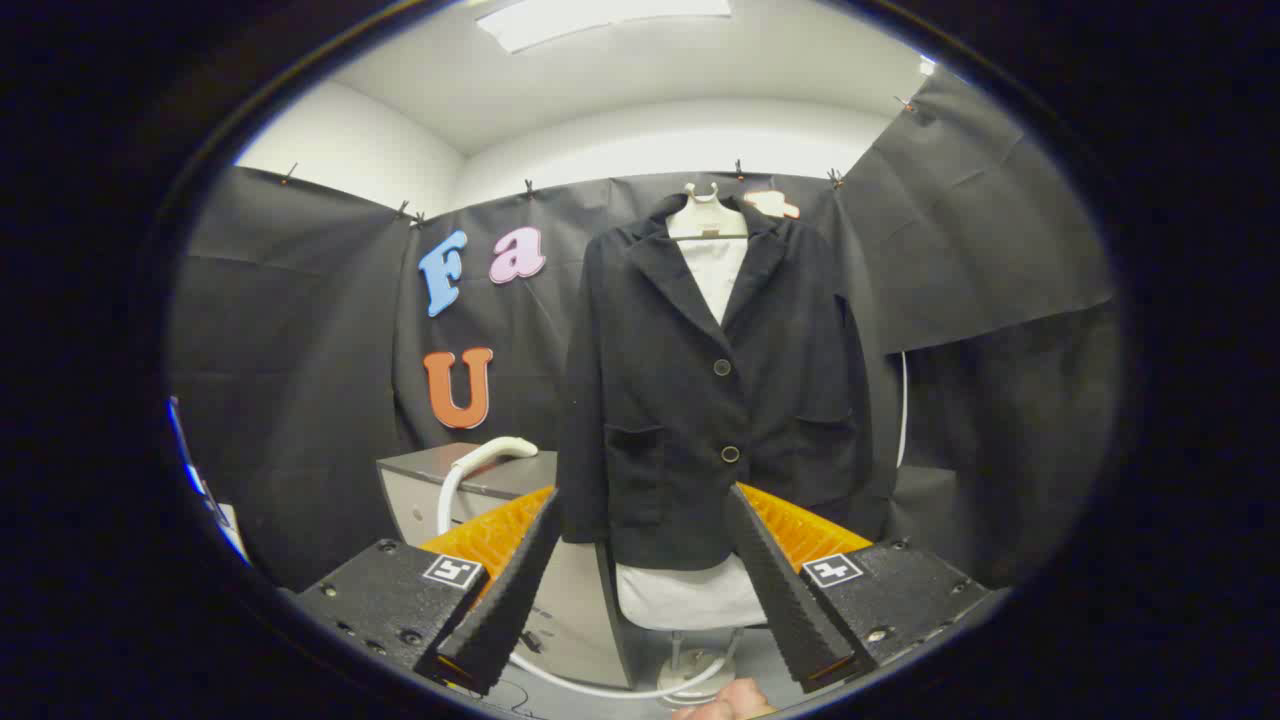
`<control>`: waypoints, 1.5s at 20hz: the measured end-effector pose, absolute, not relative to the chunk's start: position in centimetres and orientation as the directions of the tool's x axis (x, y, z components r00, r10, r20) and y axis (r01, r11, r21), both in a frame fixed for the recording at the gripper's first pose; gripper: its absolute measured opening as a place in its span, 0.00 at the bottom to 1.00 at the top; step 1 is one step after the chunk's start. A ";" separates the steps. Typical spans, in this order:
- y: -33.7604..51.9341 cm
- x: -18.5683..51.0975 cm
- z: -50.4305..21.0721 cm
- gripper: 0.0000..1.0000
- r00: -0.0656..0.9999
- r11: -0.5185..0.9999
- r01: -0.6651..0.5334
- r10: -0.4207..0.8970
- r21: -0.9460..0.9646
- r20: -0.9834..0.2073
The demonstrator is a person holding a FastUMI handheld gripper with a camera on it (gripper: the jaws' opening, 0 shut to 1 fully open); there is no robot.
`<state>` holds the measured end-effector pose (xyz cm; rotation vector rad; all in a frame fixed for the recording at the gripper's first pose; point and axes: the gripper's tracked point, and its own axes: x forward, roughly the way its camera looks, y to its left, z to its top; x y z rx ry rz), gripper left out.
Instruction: Iron the clothes twice with a garment steamer, once on the left side and once on the right side.
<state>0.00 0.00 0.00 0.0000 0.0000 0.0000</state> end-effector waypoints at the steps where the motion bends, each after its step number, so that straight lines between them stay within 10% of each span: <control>1: -0.1 0.1 -0.1 1.00 1.000 1.000 0.004 -0.004 0.002 -0.005; 30: 11.3 3.2 1.3 1.00 0.998 0.996 0.011 -0.016 -0.090 -0.055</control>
